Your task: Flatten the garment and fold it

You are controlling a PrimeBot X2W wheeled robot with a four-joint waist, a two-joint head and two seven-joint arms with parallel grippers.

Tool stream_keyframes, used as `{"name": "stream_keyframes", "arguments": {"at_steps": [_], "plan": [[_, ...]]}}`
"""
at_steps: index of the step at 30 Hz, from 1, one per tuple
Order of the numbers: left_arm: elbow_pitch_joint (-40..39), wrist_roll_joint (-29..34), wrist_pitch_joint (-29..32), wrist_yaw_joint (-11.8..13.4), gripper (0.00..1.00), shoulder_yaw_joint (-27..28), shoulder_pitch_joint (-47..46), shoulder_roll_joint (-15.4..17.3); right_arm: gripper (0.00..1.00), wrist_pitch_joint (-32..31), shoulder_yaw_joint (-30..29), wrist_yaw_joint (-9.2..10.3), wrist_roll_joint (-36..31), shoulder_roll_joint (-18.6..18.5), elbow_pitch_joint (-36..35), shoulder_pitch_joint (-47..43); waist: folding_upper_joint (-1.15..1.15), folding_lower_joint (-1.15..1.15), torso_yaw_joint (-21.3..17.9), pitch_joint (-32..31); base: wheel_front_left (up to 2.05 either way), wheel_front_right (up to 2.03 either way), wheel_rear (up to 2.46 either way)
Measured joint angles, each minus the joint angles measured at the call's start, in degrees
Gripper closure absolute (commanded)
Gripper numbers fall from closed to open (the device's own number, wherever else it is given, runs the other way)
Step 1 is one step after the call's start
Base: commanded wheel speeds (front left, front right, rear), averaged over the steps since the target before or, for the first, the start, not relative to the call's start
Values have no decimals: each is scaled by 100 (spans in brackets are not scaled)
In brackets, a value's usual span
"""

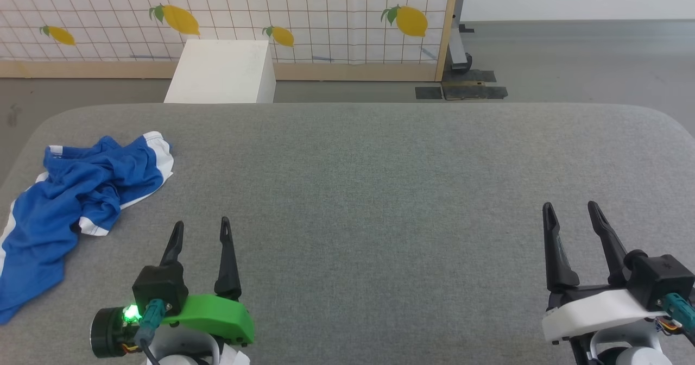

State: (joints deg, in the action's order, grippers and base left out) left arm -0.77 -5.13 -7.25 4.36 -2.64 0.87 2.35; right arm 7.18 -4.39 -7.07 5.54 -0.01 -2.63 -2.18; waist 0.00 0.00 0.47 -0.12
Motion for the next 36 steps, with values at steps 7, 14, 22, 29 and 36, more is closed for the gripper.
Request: {"name": "stream_keyframes", "arguments": {"at_steps": [7, 14, 22, 29, 36], "plan": [[12, 2, -94, 57, 0, -32, 0, 1, 0, 93, -15, 0, 16, 0, -3, -21, 0, 0, 6, -17, 0, 0, 0], [31, 48, -175, 102, 0, -110, 0, 2, 0, 175, -37, -1, 19, 0, 0, -29, 0, 0, 11, -22, 0, 0, 0], [42, 171, -250, 158, 0, -183, 0, 2, 0, 250, -49, -3, 54, 0, 1, -57, 0, 0, 18, -29, 0, 0, 0], [58, 280, -350, 227, 0, -233, 0, 4, 0, 347, -58, -3, 53, 0, 2, -102, 0, 0, 26, -23, 0, 0, 0], [68, 249, -428, 103, 0, -318, 0, 4, 0, 430, -83, -4, 52, 0, 7, -124, 0, 0, 48, -39, 0, 0, 0]]}}
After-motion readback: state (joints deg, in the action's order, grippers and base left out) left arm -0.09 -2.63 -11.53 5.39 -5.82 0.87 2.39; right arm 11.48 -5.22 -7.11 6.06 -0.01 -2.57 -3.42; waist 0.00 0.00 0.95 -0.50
